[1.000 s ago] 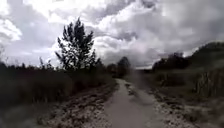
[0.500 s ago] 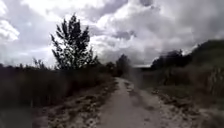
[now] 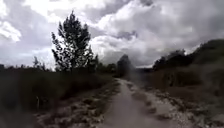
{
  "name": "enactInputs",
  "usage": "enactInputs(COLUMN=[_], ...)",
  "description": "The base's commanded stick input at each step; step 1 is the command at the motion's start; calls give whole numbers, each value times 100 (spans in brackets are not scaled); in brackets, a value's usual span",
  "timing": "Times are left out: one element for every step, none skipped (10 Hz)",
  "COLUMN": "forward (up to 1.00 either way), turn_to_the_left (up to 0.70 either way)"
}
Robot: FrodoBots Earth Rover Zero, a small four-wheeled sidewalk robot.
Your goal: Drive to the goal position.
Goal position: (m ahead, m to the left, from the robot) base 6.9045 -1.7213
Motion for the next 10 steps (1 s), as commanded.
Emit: enactInputs(forward=[59,59,59,59,59,59,59,59,59,59], turn_to_the_left=[1,1,1,1,1,1,1,1,1,1])
